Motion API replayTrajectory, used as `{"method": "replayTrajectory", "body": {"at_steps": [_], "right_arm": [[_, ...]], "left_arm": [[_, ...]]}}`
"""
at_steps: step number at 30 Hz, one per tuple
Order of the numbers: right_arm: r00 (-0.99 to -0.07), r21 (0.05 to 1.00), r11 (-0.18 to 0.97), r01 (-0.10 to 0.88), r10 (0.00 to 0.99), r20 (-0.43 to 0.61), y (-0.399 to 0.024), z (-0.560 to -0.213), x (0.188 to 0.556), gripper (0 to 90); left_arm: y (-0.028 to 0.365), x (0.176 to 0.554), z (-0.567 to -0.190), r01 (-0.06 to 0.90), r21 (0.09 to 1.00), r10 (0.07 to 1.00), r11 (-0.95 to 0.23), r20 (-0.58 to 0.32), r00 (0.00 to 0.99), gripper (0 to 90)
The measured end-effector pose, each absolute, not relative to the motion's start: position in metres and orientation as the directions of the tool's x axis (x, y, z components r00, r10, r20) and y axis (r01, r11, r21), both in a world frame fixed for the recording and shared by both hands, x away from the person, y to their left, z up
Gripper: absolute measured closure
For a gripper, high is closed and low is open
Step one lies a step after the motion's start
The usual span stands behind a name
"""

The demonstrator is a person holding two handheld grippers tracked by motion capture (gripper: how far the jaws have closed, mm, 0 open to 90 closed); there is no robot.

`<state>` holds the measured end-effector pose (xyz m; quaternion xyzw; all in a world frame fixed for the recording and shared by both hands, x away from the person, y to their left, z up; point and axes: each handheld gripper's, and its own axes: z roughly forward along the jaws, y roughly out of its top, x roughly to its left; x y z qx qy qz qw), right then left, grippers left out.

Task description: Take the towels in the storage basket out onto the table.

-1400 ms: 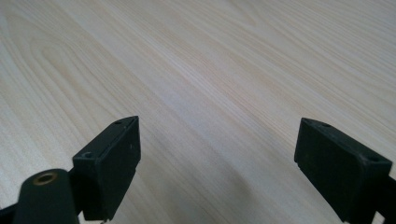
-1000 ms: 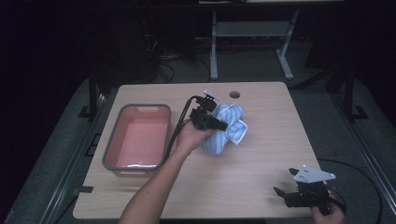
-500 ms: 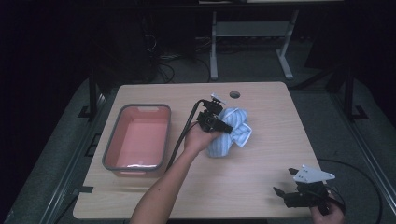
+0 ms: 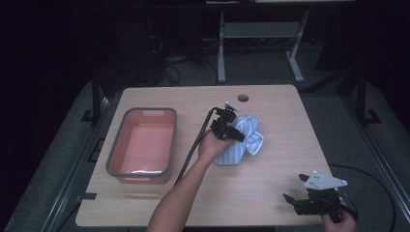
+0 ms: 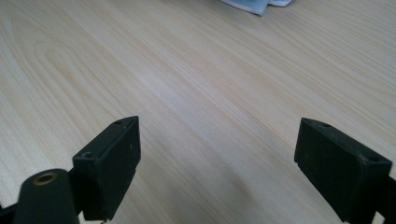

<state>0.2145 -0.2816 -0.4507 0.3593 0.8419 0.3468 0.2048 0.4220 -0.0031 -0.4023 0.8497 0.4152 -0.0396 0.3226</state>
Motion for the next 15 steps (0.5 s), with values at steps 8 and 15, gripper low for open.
{"method": "replayTrajectory", "body": {"at_steps": [8,15], "right_arm": [[-0.654,0.728,0.498,0.471,0.751,-0.09,-0.283,-0.451,0.214,13.9],[-0.655,0.729,0.493,0.476,0.752,-0.081,-0.283,-0.451,0.215,13.9]], "left_arm": [[-0.013,0.421,-0.424,0.737,0.476,0.678,-0.48,-0.331,0.656,65.0],[-0.019,0.42,-0.432,0.728,0.469,0.674,-0.5,-0.317,0.667,62.6]]}}
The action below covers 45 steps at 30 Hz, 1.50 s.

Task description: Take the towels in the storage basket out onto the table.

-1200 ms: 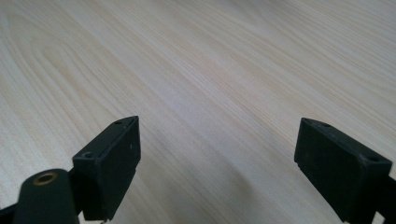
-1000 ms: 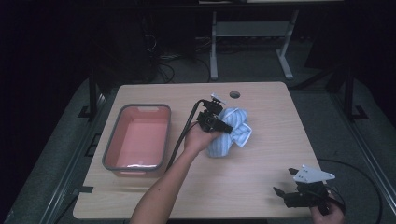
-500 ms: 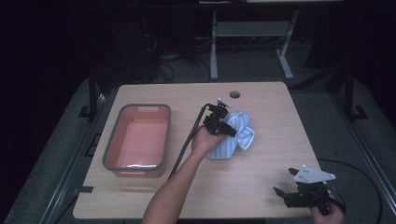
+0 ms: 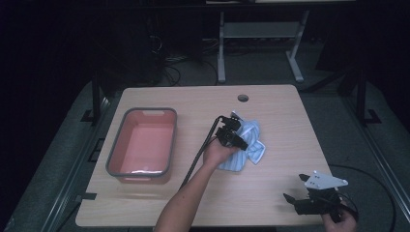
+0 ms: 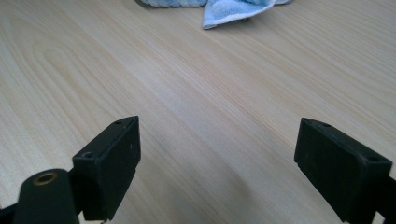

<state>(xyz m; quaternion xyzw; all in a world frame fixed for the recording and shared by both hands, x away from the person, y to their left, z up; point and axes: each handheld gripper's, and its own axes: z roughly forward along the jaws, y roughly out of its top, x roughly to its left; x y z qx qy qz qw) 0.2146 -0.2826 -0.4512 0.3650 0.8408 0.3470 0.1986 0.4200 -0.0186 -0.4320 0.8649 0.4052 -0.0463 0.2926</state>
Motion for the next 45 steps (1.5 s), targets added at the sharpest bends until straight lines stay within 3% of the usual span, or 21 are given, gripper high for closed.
{"method": "replayTrajectory", "body": {"at_steps": [10,15,22,45], "right_arm": [[-0.662,0.733,0.497,0.465,0.744,-0.085,-0.283,-0.452,0.216,13.9],[-0.661,0.731,0.5,0.465,0.745,-0.089,-0.282,-0.453,0.217,13.9],[-0.666,0.728,0.508,0.461,0.74,-0.094,-0.281,-0.453,0.219,13.9],[-0.658,0.72,0.509,0.471,0.746,-0.097,-0.28,-0.454,0.222,13.9]], "left_arm": [[-0.018,0.42,-0.43,0.726,0.484,0.672,-0.489,-0.321,0.667,57.6],[-0.016,0.42,-0.429,0.735,0.486,0.67,-0.472,-0.345,0.658,46.0],[-0.014,0.415,-0.422,0.725,0.509,0.655,-0.464,-0.354,0.668,39.4],[0.004,0.407,-0.408,0.716,0.562,0.651,-0.415,-0.366,0.665,37.3]]}}
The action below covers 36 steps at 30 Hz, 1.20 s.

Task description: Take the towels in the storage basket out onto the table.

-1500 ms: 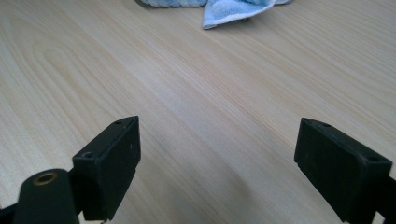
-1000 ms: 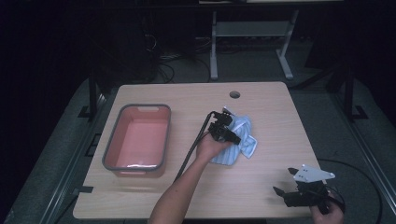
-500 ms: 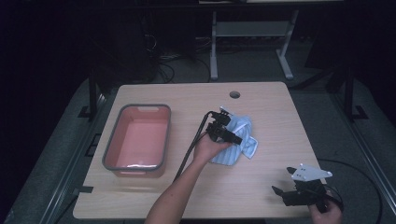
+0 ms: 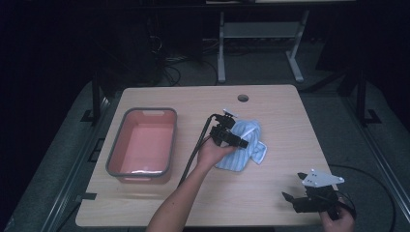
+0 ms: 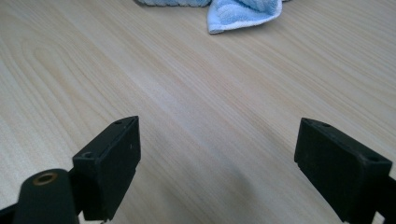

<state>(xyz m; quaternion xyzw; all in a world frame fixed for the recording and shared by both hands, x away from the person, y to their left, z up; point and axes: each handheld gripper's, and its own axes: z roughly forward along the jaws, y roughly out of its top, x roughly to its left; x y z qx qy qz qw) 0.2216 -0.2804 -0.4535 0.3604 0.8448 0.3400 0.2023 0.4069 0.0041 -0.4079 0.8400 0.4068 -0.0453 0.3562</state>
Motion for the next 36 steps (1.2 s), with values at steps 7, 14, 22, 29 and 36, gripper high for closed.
{"method": "replayTrajectory", "body": {"at_steps": [7,14,22,29,36], "right_arm": [[-0.654,0.721,0.506,0.474,0.75,-0.097,-0.282,-0.453,0.222,13.9],[-0.654,0.722,0.502,0.475,0.751,-0.092,-0.281,-0.454,0.221,13.9],[-0.652,0.721,0.504,0.476,0.753,-0.095,-0.281,-0.454,0.222,13.9],[-0.65,0.719,0.504,0.478,0.754,-0.096,-0.28,-0.454,0.223,13.9],[-0.654,0.719,0.511,0.471,0.75,-0.104,-0.28,-0.454,0.224,13.9]], "left_arm": [[0.013,0.403,-0.401,0.709,0.578,0.652,-0.403,-0.363,0.666,36.1],[0.023,0.398,-0.396,0.695,0.592,0.638,-0.407,-0.36,0.681,33.9],[0.042,0.391,-0.392,0.688,0.605,0.638,-0.401,-0.356,0.683,33.9],[0.053,0.382,-0.393,0.689,0.616,0.636,-0.381,-0.366,0.679,33.9],[0.061,0.376,-0.394,0.686,0.624,0.629,-0.375,-0.372,0.683,33.8]]}}
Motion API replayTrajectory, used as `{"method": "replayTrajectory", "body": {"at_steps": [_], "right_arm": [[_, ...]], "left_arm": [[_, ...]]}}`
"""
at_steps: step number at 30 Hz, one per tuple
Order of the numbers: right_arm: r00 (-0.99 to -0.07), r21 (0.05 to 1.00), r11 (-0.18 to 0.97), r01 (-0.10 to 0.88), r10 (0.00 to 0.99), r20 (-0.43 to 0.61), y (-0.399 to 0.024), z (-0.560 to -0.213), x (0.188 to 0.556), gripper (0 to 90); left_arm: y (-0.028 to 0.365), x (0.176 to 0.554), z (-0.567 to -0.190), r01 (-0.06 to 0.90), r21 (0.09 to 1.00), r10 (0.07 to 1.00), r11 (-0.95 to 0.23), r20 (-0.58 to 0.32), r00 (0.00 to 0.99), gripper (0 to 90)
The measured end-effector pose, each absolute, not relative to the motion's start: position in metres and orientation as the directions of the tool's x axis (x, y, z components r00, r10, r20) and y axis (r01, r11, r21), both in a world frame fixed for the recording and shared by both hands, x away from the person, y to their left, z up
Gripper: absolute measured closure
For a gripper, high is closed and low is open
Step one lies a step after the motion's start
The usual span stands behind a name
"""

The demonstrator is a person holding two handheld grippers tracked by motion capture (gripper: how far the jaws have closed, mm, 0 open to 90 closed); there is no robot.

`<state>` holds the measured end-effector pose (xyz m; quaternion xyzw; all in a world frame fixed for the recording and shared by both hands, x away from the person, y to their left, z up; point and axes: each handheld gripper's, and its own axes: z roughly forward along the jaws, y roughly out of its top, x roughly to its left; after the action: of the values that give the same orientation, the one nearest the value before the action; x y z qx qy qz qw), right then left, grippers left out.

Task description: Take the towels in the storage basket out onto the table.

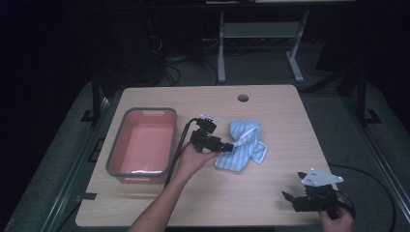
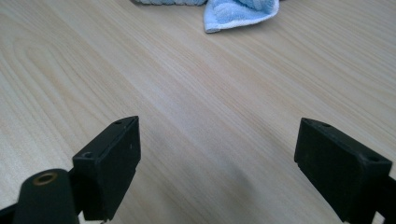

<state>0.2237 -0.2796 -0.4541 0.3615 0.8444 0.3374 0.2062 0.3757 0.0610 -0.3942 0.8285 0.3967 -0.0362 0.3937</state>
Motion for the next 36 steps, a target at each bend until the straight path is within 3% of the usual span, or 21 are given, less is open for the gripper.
{"method": "replayTrajectory", "body": {"at_steps": [36], "right_arm": [[-0.651,0.71,0.517,0.479,0.752,-0.108,-0.279,-0.455,0.224,13.9]], "left_arm": [[0.092,0.33,-0.412,0.675,0.643,0.593,-0.361,-0.4,0.699,29.9]]}}
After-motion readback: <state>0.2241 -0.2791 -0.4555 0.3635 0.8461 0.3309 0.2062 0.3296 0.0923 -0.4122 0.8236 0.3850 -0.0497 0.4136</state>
